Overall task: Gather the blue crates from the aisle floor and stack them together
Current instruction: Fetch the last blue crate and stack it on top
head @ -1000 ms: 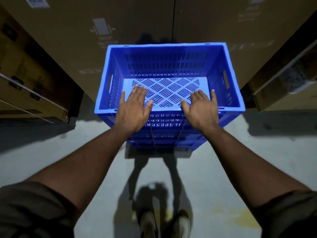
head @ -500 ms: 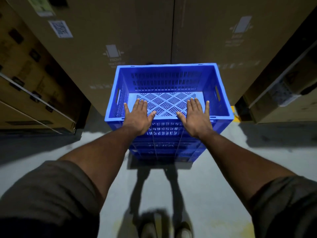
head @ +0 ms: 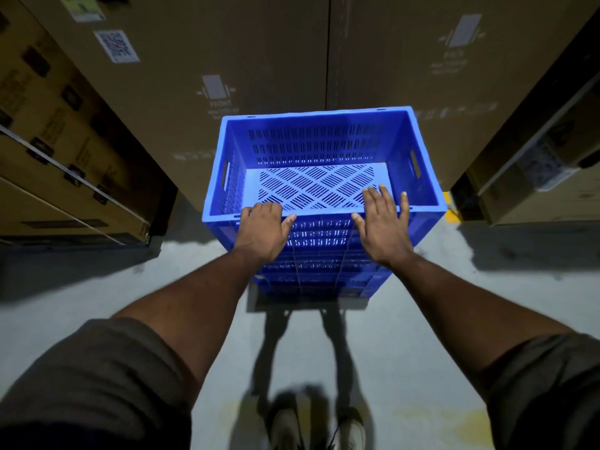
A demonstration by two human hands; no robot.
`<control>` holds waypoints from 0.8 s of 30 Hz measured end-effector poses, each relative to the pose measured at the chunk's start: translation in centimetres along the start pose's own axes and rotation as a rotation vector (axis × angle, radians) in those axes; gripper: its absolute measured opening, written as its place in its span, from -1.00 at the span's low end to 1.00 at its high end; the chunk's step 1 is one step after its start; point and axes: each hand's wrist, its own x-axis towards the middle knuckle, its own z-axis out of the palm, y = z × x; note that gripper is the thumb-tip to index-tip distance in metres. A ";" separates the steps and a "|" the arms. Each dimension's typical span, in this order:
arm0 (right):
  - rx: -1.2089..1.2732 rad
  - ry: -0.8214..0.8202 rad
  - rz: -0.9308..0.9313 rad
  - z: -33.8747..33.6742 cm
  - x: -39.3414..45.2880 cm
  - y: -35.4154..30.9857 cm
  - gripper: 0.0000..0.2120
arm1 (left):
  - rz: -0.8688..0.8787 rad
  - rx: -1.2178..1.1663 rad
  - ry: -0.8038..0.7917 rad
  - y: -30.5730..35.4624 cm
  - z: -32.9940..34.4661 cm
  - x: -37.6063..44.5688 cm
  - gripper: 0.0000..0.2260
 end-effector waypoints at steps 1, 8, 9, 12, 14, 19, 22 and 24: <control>0.002 0.000 -0.002 0.0 0.0 0.0 -0.41 | -0.002 0.003 -0.006 -0.1 0.2 0.1 -0.57; -0.013 -0.021 0.065 -0.3 -0.2 -1.1 -0.21 | 0.016 0.003 -0.039 -0.2 1.1 -0.4 -0.33; -0.018 -0.021 0.067 -0.2 -0.2 -1.3 -0.20 | 0.022 0.016 -0.043 -0.3 1.1 -0.4 -0.32; -0.030 -0.028 0.070 0.2 -0.2 -1.4 -0.21 | 0.012 0.032 -0.060 -0.4 1.2 -0.5 -0.31; -0.029 -0.048 0.072 0.3 -0.2 -1.3 -0.21 | 0.017 0.033 -0.099 -0.5 1.0 -0.5 -0.30; 0.022 -0.175 0.084 -1.0 0.4 -1.2 -0.20 | 0.041 -0.007 -0.299 -1.0 -0.8 0.6 -0.25; 0.040 -0.230 0.082 -2.2 0.1 -1.5 -0.25 | 0.038 -0.019 -0.235 -1.1 -1.4 -1.0 -0.25; 0.026 -0.228 0.058 -3.0 -0.7 -1.6 -0.29 | 0.034 -0.007 -0.175 -0.9 -1.6 -3.2 -0.26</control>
